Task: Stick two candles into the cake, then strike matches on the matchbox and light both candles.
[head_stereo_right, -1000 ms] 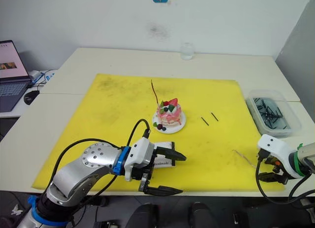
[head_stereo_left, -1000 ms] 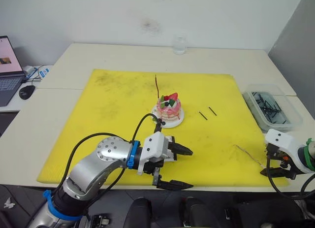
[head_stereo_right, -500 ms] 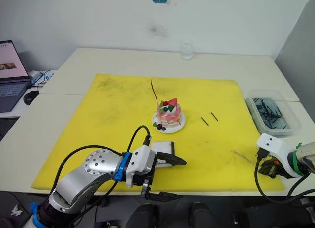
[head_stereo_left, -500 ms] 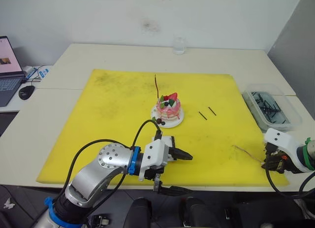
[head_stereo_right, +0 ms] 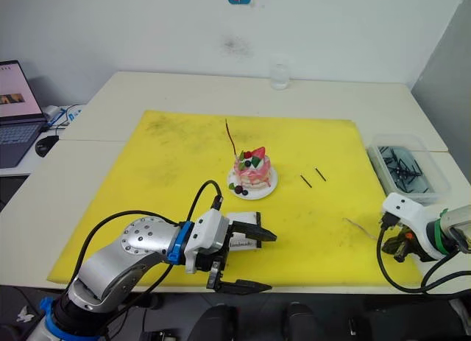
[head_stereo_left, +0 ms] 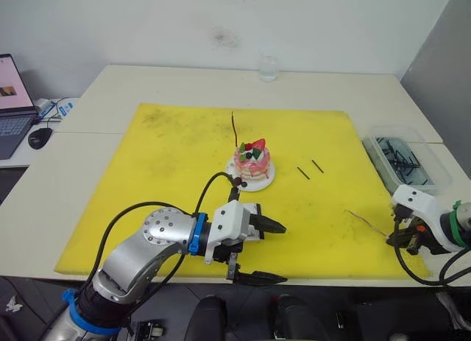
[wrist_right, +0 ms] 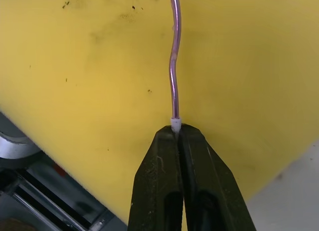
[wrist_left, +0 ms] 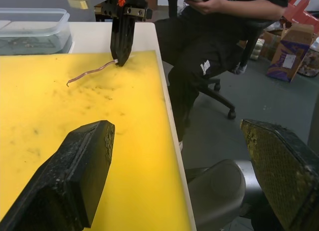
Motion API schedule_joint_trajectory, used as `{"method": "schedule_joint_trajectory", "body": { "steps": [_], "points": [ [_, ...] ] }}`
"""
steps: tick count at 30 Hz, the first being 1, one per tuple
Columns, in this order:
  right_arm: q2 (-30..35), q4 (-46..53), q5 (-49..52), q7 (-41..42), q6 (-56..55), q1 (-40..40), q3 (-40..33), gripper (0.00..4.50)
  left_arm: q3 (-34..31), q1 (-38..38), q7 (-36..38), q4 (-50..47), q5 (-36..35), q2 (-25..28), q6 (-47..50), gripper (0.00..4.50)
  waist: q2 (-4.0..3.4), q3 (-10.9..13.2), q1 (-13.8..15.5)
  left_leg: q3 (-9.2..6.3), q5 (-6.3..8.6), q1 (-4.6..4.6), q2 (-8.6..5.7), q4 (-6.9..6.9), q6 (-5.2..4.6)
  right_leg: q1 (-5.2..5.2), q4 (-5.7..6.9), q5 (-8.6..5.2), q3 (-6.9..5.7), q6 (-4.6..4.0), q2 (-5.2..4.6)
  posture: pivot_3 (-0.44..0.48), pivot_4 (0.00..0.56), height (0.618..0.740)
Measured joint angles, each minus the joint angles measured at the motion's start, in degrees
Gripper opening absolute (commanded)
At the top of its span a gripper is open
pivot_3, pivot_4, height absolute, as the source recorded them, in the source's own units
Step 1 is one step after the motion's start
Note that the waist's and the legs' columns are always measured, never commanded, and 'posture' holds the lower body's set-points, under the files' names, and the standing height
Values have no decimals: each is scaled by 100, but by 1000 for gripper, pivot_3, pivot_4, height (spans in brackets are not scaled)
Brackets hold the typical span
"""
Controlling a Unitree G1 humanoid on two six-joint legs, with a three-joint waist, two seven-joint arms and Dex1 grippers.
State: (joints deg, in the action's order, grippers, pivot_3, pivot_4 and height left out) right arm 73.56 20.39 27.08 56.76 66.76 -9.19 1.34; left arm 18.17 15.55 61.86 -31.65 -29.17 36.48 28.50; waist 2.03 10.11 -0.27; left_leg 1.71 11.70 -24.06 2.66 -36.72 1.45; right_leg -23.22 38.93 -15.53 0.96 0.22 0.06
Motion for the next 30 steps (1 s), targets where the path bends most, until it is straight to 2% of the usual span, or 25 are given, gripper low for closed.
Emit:
{"method": "schedule_joint_trajectory", "body": {
  "steps": [4, 10, 14, 17, 21, 25, 30],
  "points": [
    [-323, -24, 223, -117, 201, -129, -374, 8, -17, 8, -47, -12, -13, 3, 74, 4500, -1, 0, -2, -3, 0, 0, 0, -1, 0, 0, 2, 2, -3, 4, 4, 0, 150, 740],
    [-1653, 450, 966, -697, 434, -650, -1698, 8, -488, -326, -405, -259, -275, 143, 389, 4500, -1, -1, -21, -10, 0, 1, 3, 1, 0, 2, 5, 5, -5, 8, 26, 0, 150, 740],
    [-3338, 921, 1247, -1534, -142, -1022, -1970, 8, -928, -429, -823, -382, -648, 92, 663, 4500, -3, 1, -26, -13, 0, 0, 6, -2, 0, 1, 8, 6, -3, 10, 33, 0, 150, 740],
    [-4308, 1016, 1011, -1954, -1214, -1184, -1691, 8, -1204, -548, -1075, -370, -743, 83, 745, 4500, -6, 3, -50, -11, 0, 0, 7, 0, 0, 1, 7, 6, 0, 10, 33, 0, 150, 740],
    [-4866, 717, 227, -2069, -2654, -1271, -763, 8, -1609, -667, -1421, -343, -925, -45, 787, 4500, -5, 3, -74, -8, 0, -3, 7, -1, 0, 1, 4, 6, 1, 10, 30, 0, 150, 740],
    [-5708, -336, -629, -2114, -4285, -1355, 143, 8, -2129, -717, -1850, -237, -1027, -104, 854, 4500, -5, 3, -110, -9, 0, 3, 9, 1, 0, 0, 10, 8, 0, 8, 32, 0, 150, 740],
    [-6340, -1617, -1254, -2376, -5632, -1696, 424, 8, -2339, -746, -2125, -82, -1021, -178, 853, 4500, -6, 3, -117, -5, -1, 2, 9, -1, 0, 1, 11, 9, 5, 6, 31, 0, 150, 740]
  ]
}}
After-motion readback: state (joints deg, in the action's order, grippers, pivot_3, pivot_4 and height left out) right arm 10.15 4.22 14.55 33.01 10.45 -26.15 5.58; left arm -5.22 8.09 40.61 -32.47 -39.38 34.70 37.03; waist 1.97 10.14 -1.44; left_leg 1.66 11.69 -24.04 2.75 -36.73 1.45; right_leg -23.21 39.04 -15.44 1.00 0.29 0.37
